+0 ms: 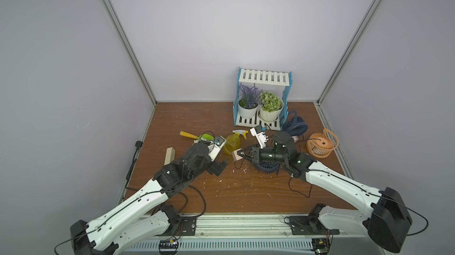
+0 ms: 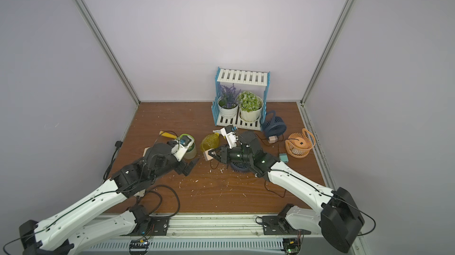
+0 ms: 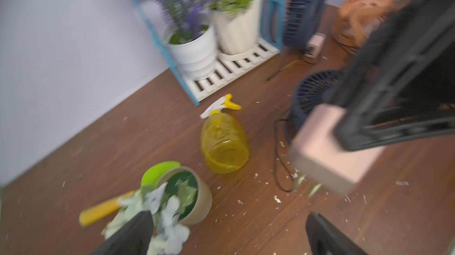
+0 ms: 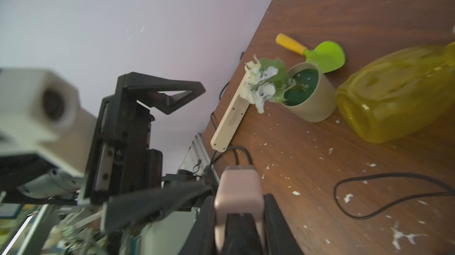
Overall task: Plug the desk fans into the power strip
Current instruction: Pick up the plug from the center of the board, then pick up the socket from the center of the board.
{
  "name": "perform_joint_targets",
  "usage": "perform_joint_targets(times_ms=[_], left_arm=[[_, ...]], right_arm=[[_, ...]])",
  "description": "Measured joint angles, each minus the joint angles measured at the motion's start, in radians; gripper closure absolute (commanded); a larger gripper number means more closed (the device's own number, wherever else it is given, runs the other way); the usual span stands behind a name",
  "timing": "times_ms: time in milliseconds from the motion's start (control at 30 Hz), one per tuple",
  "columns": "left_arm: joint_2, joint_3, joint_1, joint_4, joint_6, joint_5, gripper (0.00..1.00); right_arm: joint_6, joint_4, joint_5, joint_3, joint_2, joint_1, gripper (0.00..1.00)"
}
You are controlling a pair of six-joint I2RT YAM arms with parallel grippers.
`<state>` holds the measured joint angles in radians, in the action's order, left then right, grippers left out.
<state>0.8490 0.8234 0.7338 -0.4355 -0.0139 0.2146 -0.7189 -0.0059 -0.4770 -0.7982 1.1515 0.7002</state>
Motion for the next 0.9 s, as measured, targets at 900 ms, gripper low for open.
perform_joint_targets(times_ms=[900], left_arm=[[0.454,-0.005,-0.922,-0.258,0.325,-0.160,0.30]], right_arm=[[0.183,-0.090,0.275,0.115,-0.217,-0.022,1.00]])
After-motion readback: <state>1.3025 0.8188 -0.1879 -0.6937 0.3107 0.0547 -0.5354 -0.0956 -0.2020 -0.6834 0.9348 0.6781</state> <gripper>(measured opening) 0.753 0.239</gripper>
